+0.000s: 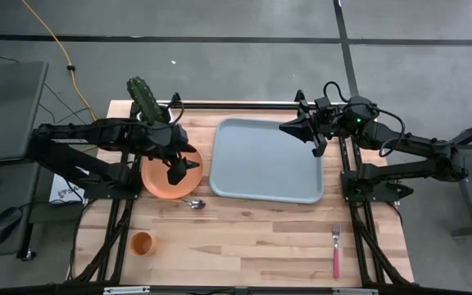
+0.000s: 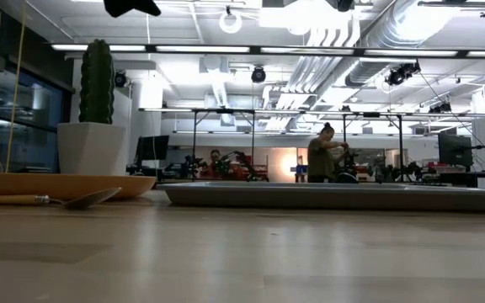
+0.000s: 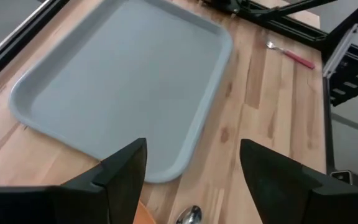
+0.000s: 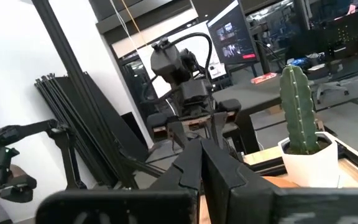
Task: Pick and place plate/cup/fork/spoon on tray
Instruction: Put the orange plate on the gray serving tray
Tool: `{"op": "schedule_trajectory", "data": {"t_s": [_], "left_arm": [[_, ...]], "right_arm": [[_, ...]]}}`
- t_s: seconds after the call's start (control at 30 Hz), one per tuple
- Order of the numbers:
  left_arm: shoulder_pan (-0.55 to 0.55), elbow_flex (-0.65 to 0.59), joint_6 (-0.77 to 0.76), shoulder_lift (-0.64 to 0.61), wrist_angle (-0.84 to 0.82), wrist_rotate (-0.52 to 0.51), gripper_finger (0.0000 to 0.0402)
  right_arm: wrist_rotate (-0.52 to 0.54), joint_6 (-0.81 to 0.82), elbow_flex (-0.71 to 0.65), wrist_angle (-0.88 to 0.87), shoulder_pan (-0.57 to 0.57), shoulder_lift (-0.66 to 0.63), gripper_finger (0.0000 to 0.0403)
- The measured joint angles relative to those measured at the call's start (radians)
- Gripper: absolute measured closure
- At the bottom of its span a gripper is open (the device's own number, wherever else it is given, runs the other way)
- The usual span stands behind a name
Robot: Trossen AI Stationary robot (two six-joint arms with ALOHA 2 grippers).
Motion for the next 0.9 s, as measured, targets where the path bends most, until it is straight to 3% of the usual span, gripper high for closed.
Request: {"op": "schedule_trajectory", "data": {"t_s": [0.37, 0.67, 0.9], "left_arm": [[0.0, 0.003, -0.05, 0.01, -0.023, -0.001, 0.0157], [0.022, -0.004, -0.112, 0.179, -0.218, 0.031, 0.0157], [0.017, -0.135, -0.182, 0.278, -0.151, 0.076, 0.0157]], "right_arm": [[0.0, 0.0, 0.0, 0.0, 0.0, 0.0, 0.0402], [0.001, 0.0, 0.0, -0.021, 0.0, 0.0, 0.0402], [0.01, 0.0, 0.0, -0.063, 0.0, 0.0, 0.0402]]}}
